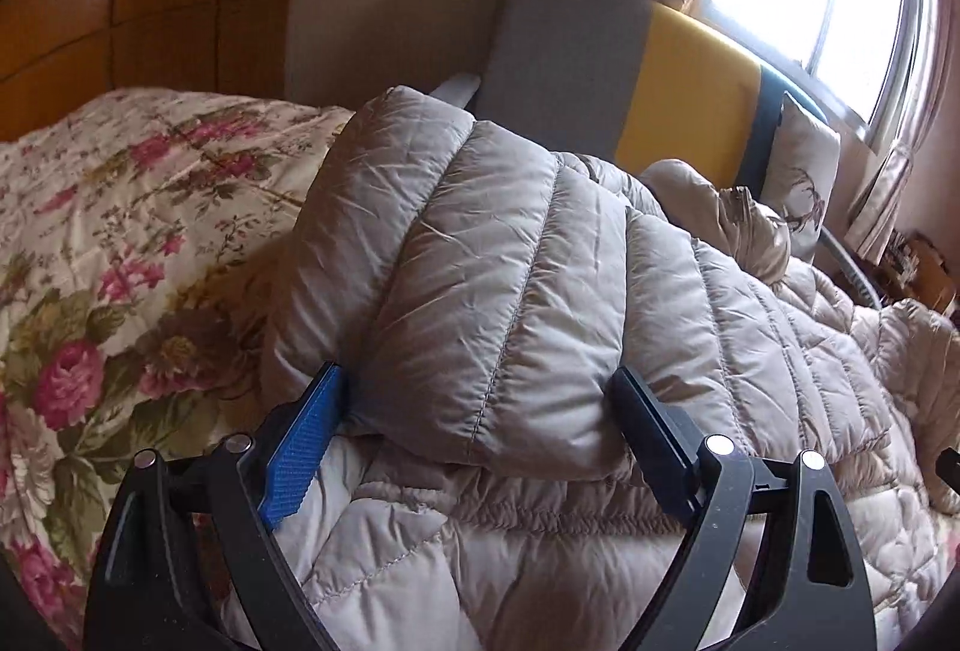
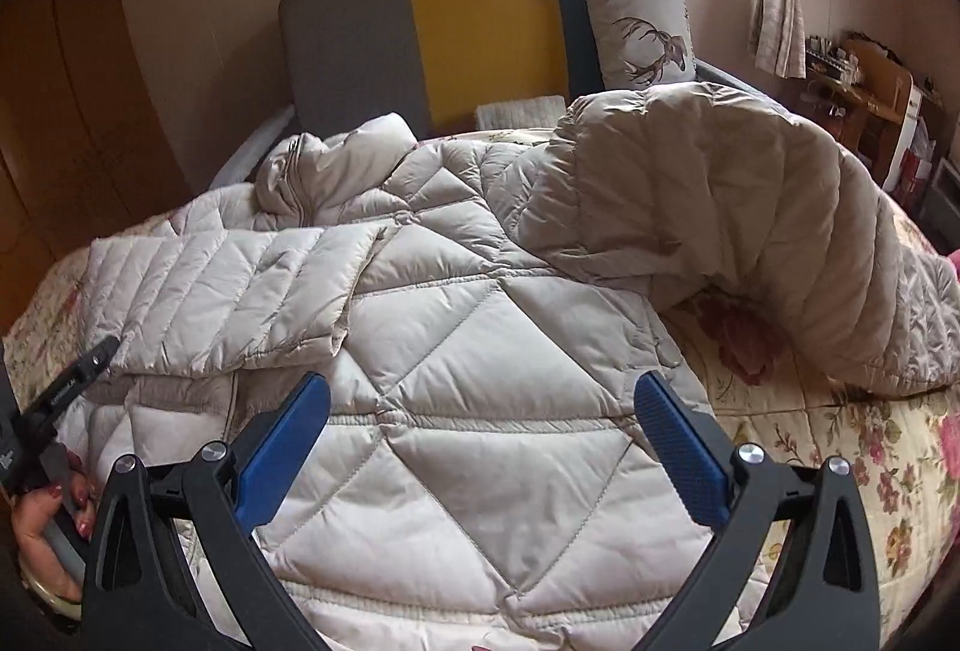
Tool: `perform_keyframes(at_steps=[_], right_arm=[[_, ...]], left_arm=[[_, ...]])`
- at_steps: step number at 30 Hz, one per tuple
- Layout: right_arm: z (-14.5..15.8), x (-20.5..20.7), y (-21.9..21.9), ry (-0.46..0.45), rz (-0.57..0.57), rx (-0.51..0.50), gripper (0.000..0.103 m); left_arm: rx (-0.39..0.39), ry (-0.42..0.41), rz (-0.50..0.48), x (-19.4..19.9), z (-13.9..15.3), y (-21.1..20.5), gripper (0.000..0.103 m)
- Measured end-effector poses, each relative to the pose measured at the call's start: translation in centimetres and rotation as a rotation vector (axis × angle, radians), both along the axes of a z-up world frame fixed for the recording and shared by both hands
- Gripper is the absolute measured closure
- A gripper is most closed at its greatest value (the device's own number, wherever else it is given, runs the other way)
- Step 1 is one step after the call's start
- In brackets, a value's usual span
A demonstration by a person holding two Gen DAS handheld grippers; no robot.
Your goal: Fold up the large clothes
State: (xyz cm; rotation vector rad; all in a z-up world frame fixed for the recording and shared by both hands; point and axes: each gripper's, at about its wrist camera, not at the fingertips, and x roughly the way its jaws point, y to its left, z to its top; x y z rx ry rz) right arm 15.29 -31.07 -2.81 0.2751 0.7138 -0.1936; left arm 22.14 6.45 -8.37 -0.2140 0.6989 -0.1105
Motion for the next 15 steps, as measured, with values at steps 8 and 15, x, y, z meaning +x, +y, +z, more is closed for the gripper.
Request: perform_keyframes(at_steps=[8, 15], right_arm=[[-4.6, -6.3, -15.8, -0.003, -0.446, 0.424, 0.015], [-6.8, -11.1, -23.9, -0.072, -0.632, 0.542, 0.025]], left_arm=[[0.024, -0.021, 0.004, -0.4, 0.2, -0.6, 0.004], [0.080, -0.007, 0.014, -0.2, 0.1, -1.3, 0.004]])
